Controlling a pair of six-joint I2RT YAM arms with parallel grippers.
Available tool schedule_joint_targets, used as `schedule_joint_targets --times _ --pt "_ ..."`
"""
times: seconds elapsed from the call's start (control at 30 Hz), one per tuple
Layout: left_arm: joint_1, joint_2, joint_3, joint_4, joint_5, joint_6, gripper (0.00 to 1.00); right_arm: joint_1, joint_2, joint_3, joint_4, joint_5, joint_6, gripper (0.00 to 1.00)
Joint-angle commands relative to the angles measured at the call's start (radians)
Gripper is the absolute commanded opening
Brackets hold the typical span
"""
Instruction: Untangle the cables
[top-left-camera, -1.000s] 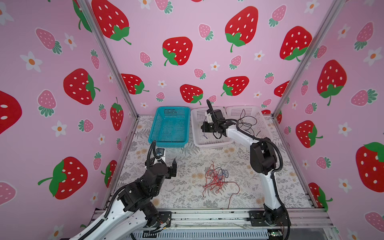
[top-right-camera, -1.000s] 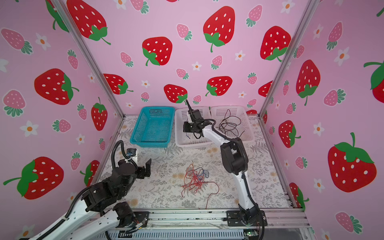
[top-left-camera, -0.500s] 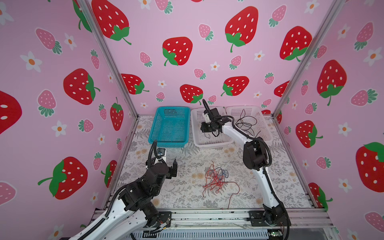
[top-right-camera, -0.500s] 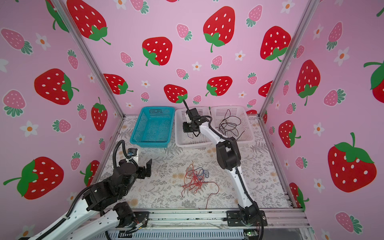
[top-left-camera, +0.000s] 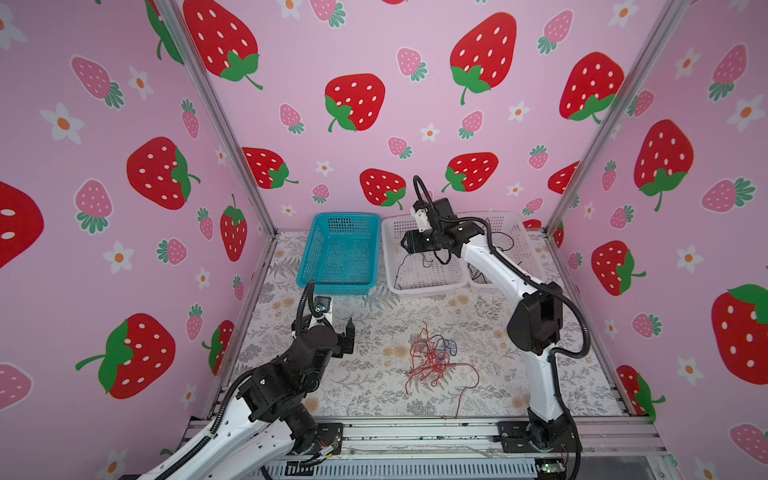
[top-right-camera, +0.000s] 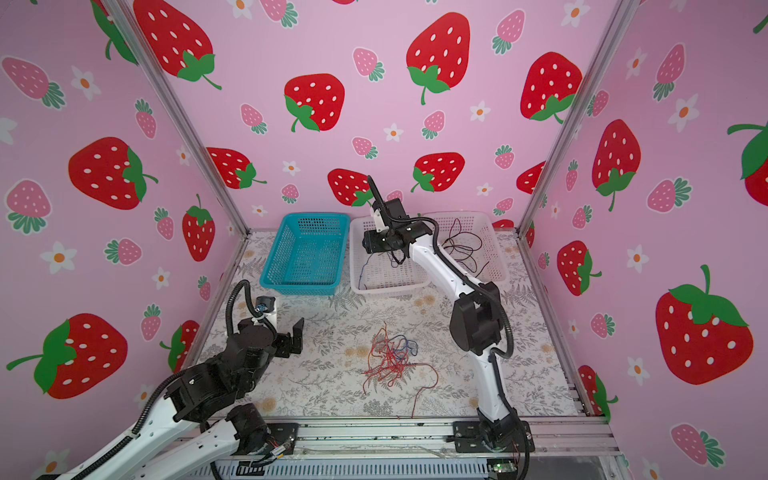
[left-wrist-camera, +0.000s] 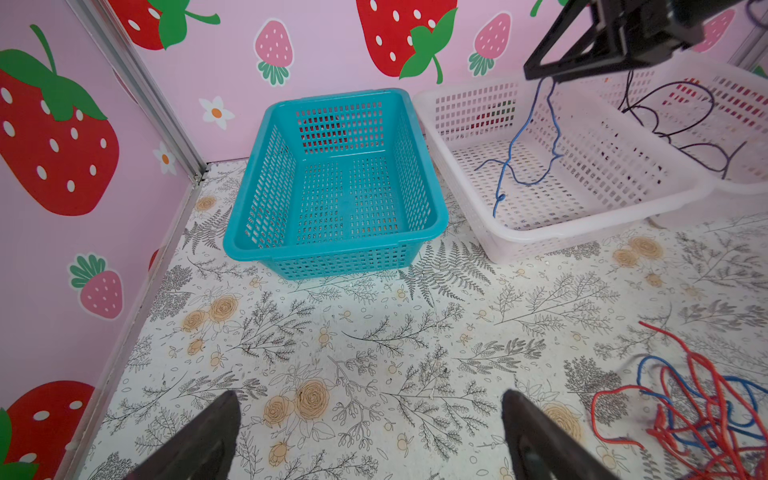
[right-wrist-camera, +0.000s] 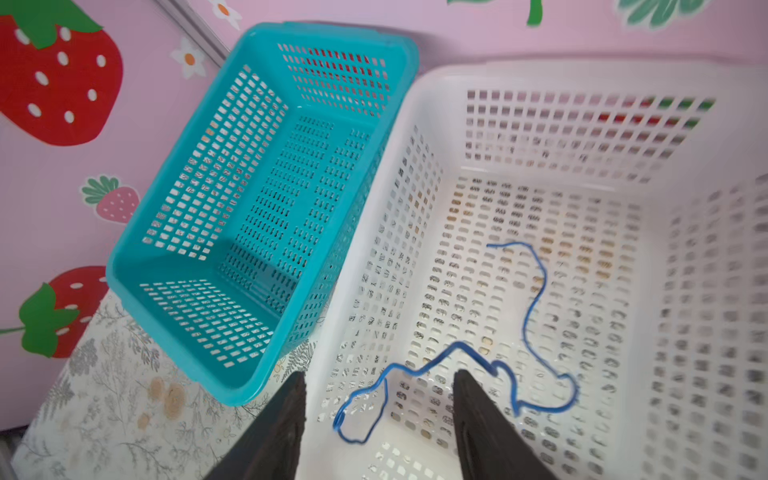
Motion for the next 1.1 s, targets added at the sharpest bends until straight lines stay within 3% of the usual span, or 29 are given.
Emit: schedule_joint_targets --times 0.0,0.23,0.43,0.7,0.83,1.07 --pt "0.005 -0.001 -0.005 0.006 -0.009 0.009 0.99 0.017 -0.038 -0.026 -0.078 0.090 -0.062 0.62" --pt "0.006 -0.002 -0.005 0.007 -0.008 0.012 0.99 0.019 -0.138 -0.154 -0.055 0.163 -0.077 0.60" --pt "0.006 0.001 -0.005 0.006 0.006 0.017 0.99 0.026 -0.325 -0.437 0.087 0.103 -0.047 0.59" --pt "0.006 0.012 0.004 0.001 0.071 0.023 0.99 0.092 -0.682 -0.928 0.241 0.047 -0.016 0.58" --pt "0.006 0.029 0.020 0.001 0.163 0.018 0.99 0.112 -0.839 -1.149 0.272 -0.007 0.009 0.57" --pt "0.003 0.204 0.119 -0.018 0.486 -0.094 0.99 0.153 -1.028 -1.394 0.372 -0.087 0.050 0.56"
